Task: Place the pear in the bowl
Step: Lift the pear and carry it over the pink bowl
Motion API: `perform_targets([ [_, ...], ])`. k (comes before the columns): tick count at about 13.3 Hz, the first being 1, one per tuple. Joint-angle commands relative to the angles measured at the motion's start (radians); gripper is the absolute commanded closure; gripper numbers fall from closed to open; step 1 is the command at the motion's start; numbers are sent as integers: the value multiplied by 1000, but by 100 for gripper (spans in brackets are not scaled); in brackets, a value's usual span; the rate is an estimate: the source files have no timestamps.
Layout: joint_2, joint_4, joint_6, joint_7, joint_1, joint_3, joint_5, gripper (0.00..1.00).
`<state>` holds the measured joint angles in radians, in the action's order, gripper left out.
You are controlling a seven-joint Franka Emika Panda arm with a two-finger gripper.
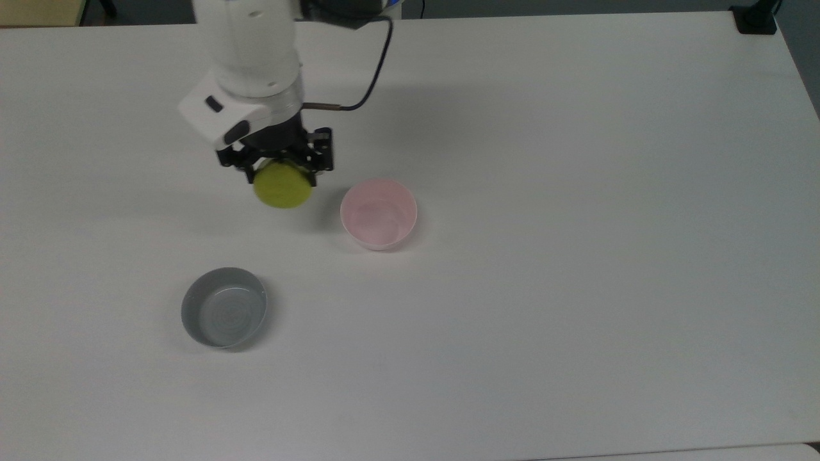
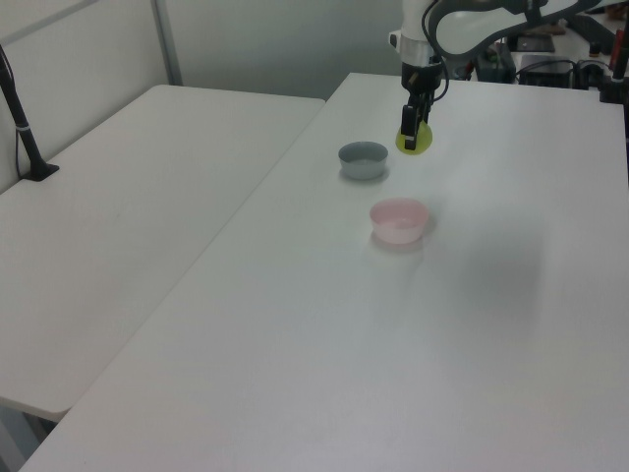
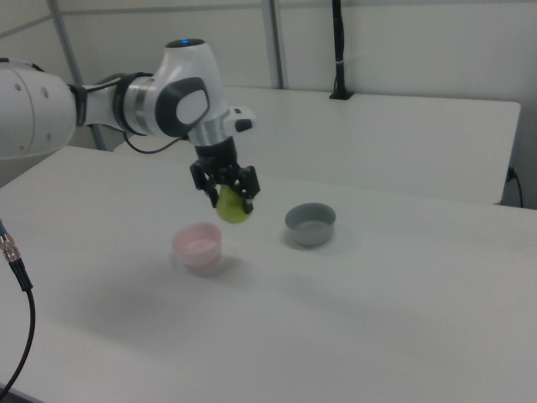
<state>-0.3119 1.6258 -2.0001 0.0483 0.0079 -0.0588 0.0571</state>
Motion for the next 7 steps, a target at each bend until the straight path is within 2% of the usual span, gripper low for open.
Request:
perform_targets([
  [1,22,52,17,-132,111,-6,-2,57],
  [4,-6,100,-32,-203,171,-6,33,56],
  [7,-18,138,-113,-215,181,-6,33,54],
])
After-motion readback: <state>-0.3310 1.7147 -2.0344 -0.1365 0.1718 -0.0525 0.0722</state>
